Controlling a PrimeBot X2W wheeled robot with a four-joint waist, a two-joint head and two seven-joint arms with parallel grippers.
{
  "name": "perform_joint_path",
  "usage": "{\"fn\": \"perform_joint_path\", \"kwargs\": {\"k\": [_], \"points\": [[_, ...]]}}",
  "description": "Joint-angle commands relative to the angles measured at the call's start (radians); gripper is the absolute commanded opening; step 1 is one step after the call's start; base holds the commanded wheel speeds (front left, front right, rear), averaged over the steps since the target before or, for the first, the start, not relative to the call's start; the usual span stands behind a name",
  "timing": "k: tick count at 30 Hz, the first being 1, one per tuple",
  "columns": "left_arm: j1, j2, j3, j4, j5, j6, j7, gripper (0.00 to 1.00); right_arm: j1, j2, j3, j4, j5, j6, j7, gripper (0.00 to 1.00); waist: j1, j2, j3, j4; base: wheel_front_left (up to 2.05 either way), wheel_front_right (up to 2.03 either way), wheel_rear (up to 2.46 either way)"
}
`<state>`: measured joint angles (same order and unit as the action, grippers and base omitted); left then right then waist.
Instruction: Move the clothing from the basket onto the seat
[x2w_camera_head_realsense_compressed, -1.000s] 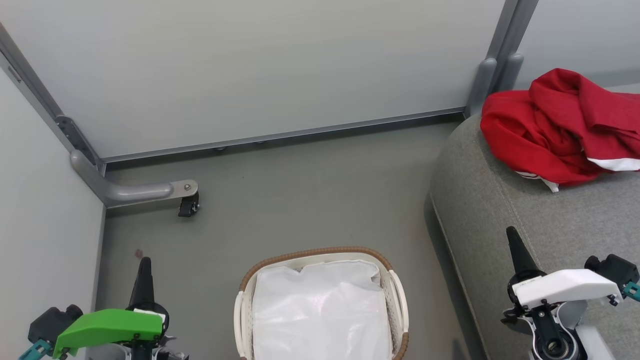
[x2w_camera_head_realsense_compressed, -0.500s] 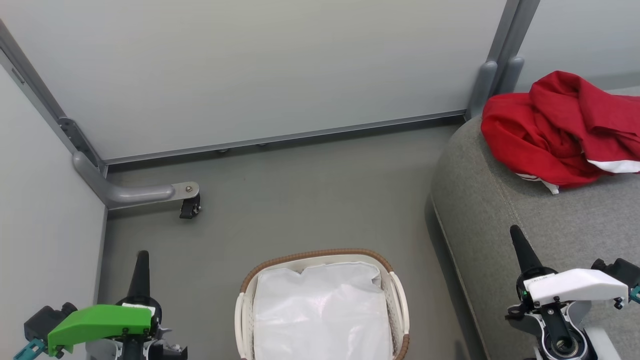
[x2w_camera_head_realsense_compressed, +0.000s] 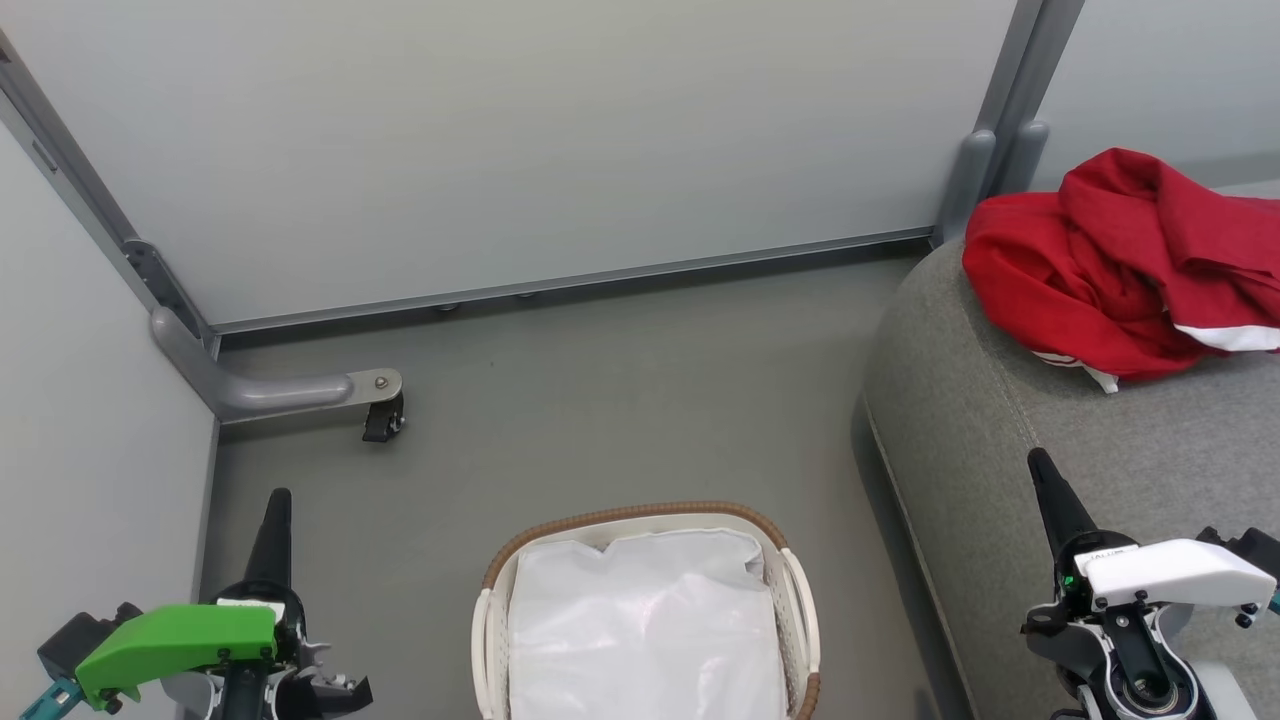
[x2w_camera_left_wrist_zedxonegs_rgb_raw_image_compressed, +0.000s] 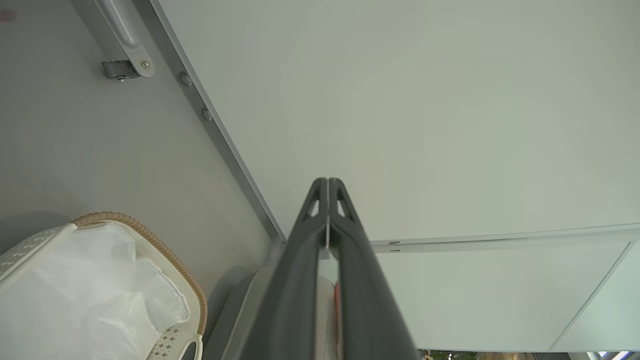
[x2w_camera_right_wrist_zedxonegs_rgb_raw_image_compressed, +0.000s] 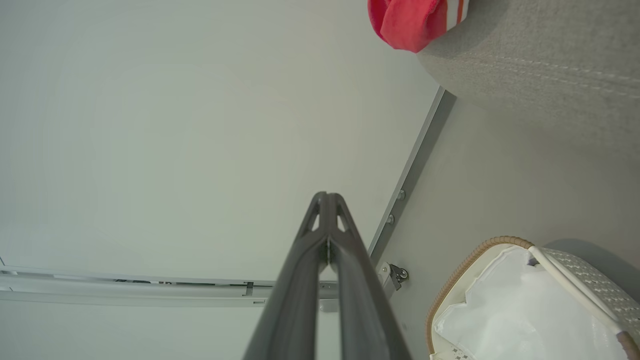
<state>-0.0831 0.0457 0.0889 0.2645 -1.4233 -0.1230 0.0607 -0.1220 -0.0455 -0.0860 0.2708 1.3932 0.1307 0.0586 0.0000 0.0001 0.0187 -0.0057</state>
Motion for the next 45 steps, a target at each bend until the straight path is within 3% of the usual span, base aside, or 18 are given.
{"fn": "perform_joint_path", "kwargs": {"k": [1, 29, 45], "points": [[-0.022, 0.006, 0.005, -0.008, -0.018, -0.003, 0.005, 0.0, 0.007, -0.006, -0.005, -0.01, 0.023, 0.0, 0.007, 0.0, 0.0, -0.0001, -0.001, 0.0, 0.0, 0.0, 0.0], [-0.033, 0.007, 0.028, -0.022, -0.194, -0.011, 0.057, 0.0, 0.019, -0.007, -0.031, -0.03, 0.224, 0.0, 0.059, 0.0, 0.0, -0.0001, -0.016, 0.006, 0.0, 0.0, 0.0], [-0.03, 0.007, 0.027, -0.021, -0.192, -0.011, 0.057, 0.0, 0.019, -0.007, -0.03, -0.029, 0.221, 0.0, 0.059, 0.0, 0.0, -0.0001, -0.016, 0.006, 0.0, 0.0, 0.0]]}}
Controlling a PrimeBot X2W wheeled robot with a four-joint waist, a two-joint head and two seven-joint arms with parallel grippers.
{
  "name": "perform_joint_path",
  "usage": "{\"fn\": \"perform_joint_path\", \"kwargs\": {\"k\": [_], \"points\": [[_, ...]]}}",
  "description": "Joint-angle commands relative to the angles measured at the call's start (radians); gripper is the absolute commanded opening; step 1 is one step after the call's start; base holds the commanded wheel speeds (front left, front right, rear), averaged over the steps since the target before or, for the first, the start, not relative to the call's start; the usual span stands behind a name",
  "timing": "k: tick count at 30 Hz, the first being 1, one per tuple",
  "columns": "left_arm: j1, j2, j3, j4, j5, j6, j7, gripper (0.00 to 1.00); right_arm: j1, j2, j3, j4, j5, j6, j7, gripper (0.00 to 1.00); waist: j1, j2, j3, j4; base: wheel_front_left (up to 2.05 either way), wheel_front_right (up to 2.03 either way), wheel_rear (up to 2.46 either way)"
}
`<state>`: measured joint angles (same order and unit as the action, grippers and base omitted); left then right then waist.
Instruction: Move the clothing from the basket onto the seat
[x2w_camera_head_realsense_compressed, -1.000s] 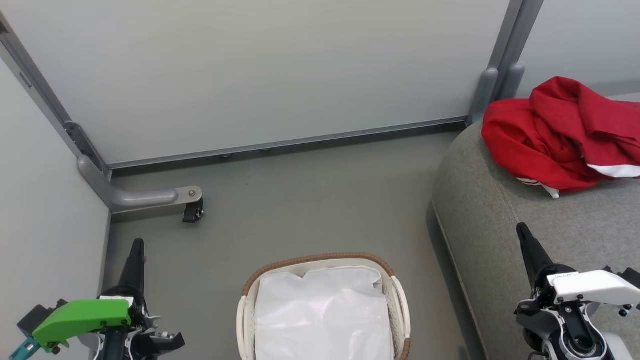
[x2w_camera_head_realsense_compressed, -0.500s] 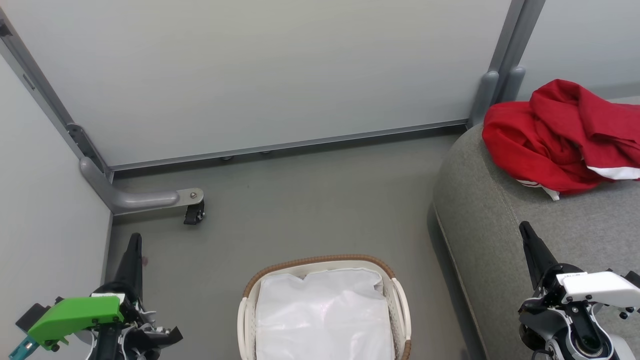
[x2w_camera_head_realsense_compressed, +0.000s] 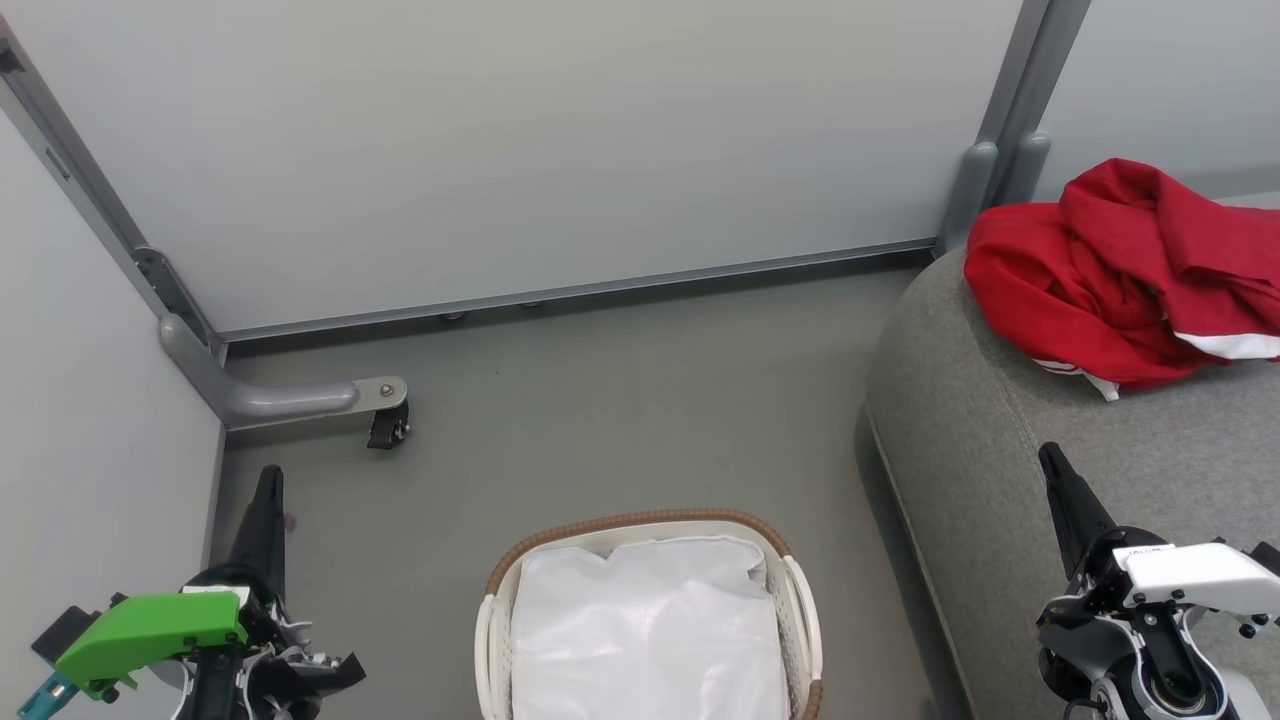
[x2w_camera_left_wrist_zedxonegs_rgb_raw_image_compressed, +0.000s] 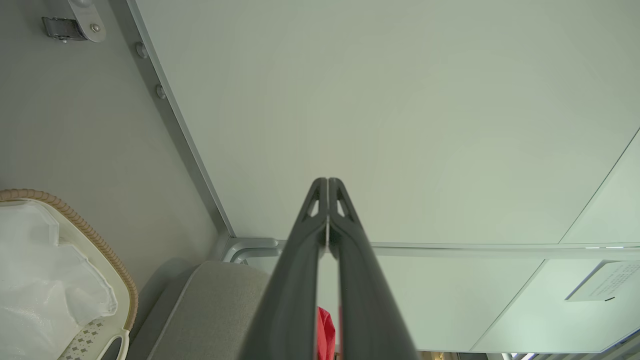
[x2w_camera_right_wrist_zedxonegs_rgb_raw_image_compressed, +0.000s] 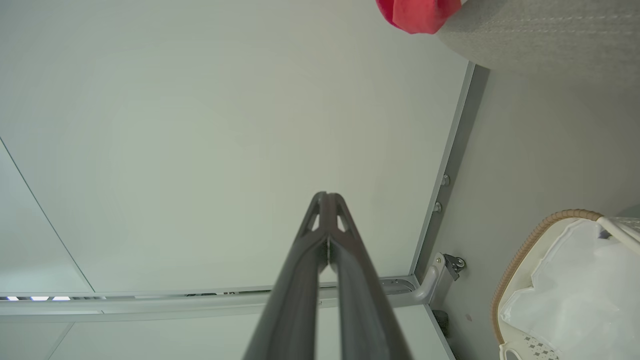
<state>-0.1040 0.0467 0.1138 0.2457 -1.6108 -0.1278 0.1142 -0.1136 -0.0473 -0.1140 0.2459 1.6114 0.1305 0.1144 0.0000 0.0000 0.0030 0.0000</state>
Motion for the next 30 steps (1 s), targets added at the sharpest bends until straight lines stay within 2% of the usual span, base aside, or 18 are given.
{"fn": "perform_joint_path", "kwargs": {"k": [1, 30], "points": [[-0.009, 0.007, 0.002, -0.002, -0.004, -0.006, 0.003, 0.0, 0.011, -0.006, -0.002, -0.004, 0.003, 0.0, 0.003, 0.0, 0.0, 0.0, 0.0, 0.0, 0.0, 0.0, 0.0], [-0.009, 0.007, 0.002, -0.002, -0.004, -0.006, 0.003, 0.0, 0.011, -0.006, -0.002, -0.004, 0.003, 0.0, 0.003, 0.0, 0.0, 0.0, 0.0, 0.0, 0.0, 0.0, 0.0]]}}
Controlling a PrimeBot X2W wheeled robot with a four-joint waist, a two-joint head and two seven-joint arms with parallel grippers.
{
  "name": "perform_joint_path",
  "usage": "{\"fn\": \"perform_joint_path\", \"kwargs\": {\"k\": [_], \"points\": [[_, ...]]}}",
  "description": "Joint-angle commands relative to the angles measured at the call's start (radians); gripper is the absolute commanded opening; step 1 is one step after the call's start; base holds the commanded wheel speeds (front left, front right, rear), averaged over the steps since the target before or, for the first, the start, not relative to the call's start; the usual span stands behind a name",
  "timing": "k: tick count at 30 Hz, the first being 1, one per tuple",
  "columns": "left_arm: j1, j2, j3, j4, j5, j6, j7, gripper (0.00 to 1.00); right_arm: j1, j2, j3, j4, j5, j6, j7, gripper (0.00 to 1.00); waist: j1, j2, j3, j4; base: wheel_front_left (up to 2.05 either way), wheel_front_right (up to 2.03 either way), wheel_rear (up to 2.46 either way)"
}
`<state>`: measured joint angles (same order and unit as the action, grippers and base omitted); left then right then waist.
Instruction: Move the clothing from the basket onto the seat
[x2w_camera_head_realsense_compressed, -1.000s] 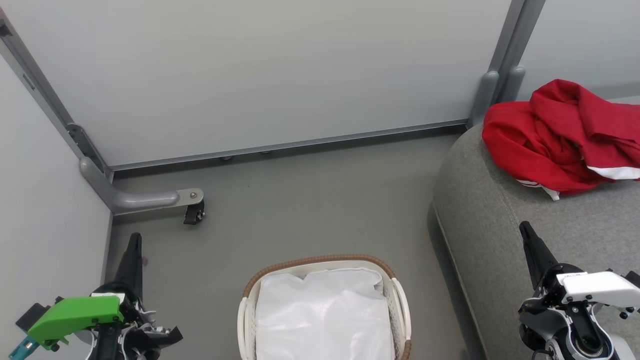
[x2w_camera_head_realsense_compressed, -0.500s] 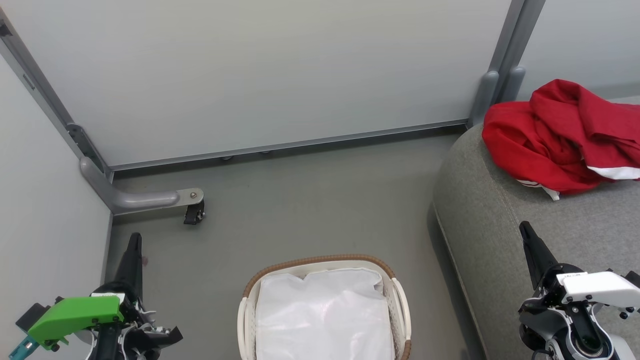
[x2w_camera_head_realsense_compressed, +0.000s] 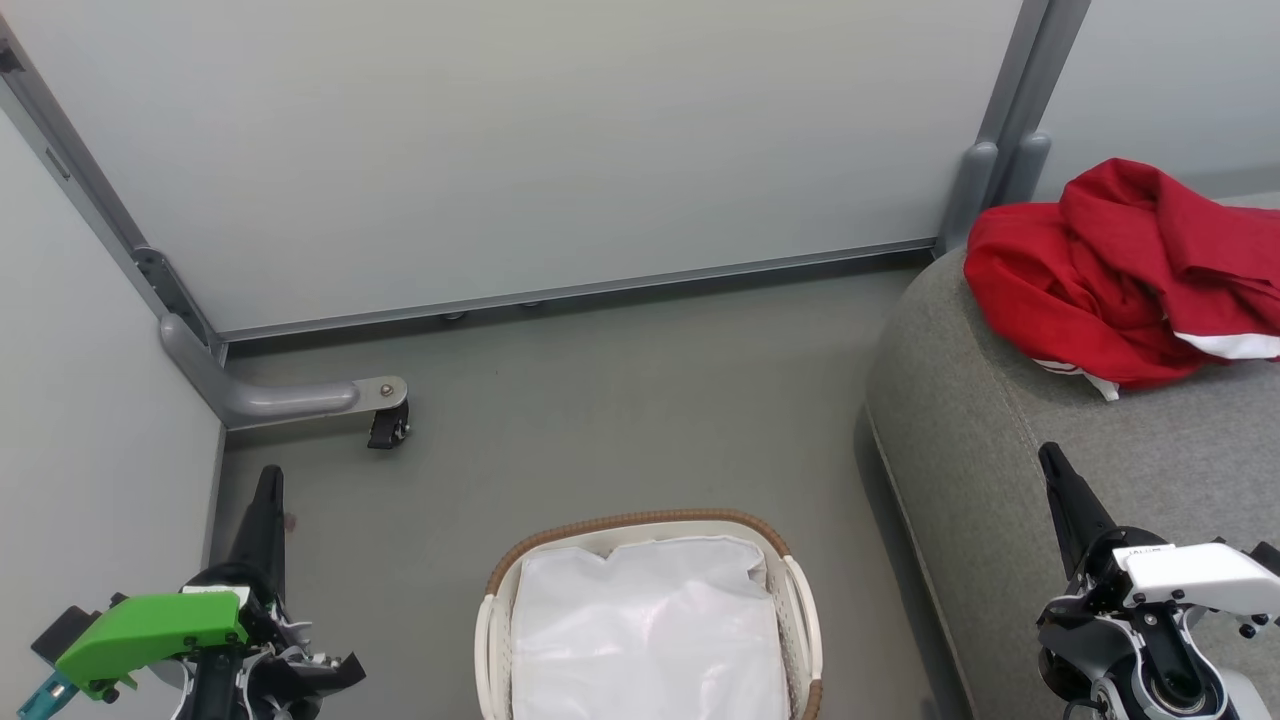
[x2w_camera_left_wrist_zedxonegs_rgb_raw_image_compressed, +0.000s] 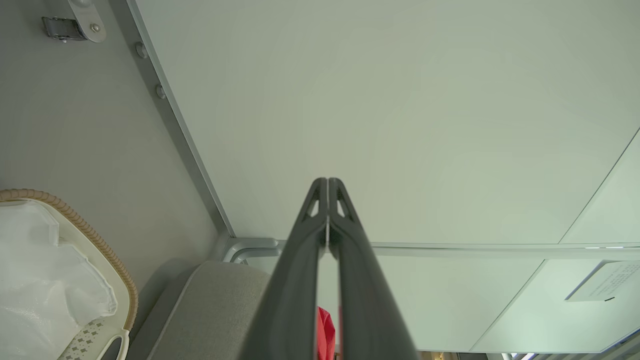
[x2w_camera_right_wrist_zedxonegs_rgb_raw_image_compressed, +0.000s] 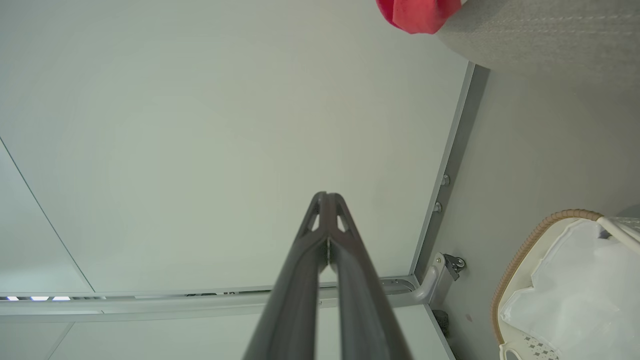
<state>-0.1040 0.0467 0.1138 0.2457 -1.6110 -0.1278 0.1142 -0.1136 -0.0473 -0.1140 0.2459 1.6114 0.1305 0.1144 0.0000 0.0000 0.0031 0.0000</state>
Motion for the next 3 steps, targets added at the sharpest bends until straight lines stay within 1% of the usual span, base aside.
{"fn": "perform_joint_path", "kwargs": {"k": [1, 3], "points": [[-0.009, 0.007, 0.002, -0.002, -0.004, -0.006, 0.003, 0.0, 0.011, -0.006, -0.002, -0.004, 0.003, 0.0, 0.003, 0.0, 0.0, 0.0, 0.0, 0.0, 0.0, 0.0, 0.0], [-0.009, 0.007, 0.002, -0.002, -0.004, -0.006, 0.003, 0.0, 0.011, -0.006, -0.002, -0.004, 0.003, 0.0, 0.003, 0.0, 0.0, 0.0, 0.0, 0.0, 0.0, 0.0, 0.0]]}}
